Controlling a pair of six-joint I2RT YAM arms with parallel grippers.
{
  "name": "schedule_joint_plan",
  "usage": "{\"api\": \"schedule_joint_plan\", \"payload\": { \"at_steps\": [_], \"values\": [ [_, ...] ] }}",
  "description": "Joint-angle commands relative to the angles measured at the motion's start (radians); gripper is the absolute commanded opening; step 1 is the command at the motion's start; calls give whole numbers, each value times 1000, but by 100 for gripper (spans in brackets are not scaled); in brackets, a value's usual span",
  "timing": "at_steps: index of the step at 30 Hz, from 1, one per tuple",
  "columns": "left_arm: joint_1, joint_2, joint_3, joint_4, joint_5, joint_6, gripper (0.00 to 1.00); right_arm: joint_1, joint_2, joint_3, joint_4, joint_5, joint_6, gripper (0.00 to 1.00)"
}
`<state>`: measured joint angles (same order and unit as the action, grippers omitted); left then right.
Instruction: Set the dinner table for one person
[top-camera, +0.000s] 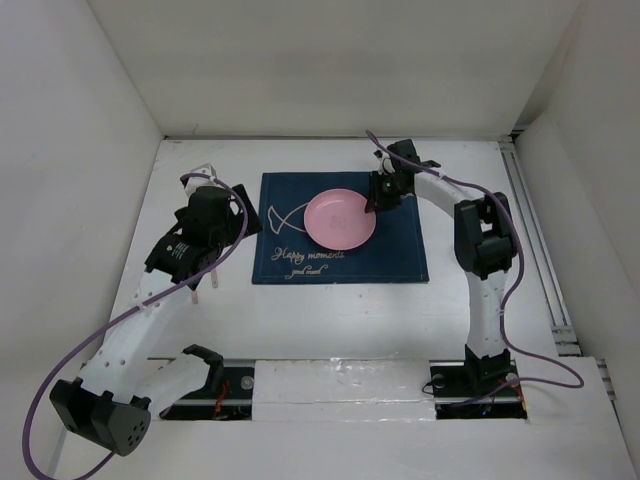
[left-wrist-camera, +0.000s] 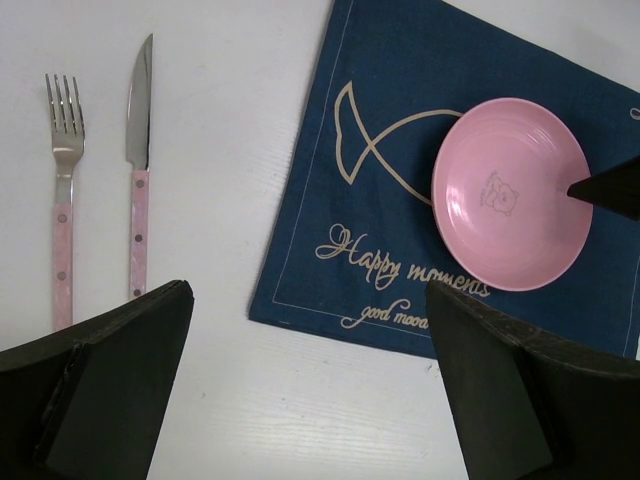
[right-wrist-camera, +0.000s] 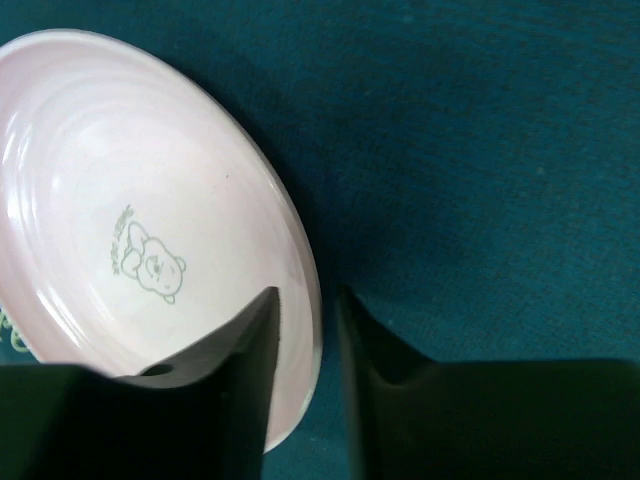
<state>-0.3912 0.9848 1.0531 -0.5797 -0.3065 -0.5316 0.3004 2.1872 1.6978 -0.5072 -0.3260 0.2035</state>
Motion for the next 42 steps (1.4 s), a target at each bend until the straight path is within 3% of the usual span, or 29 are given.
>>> {"api": "schedule_joint_plan", "payload": {
  "at_steps": [1,4,5,6,7,12,15,20,25,28,37,42],
  "values": [
    [2,-21,-13,23,3,13,100,-9,-1,53,22,21,1,38],
    [2,-21,-13,23,3,13,100,-9,-46,65,4,48,1,61],
    [2,-21,-13,23,3,13,100,-9,-62,65,-8,82,1,64],
    [2,-21,-13,23,3,13,100,-9,-84,65,-8,105,1,86],
    [2,-21,-13,23,3,13,100,-9,-134,65,-17,129,1,100],
    [2,-40,-13,23,-6,13,100,-9,-354,-55,4,300,20,100],
    [2,-40,-13,14,-16,4,100,-56,-507,-167,9,320,20,100],
    [2,-49,-13,14,-51,-16,100,-138,-736,-384,-7,478,94,100],
    [2,-49,-1,-32,-137,-56,100,-233,-929,-614,18,435,119,100],
    [2,-70,-10,-13,-120,-59,100,-279,-958,-697,56,459,119,100],
    [2,-61,-10,-12,-109,-59,100,-334,-867,-679,47,433,108,94],
    [2,-71,-10,-12,-118,-59,100,-343,-810,-679,70,443,108,85]
  ]
}}
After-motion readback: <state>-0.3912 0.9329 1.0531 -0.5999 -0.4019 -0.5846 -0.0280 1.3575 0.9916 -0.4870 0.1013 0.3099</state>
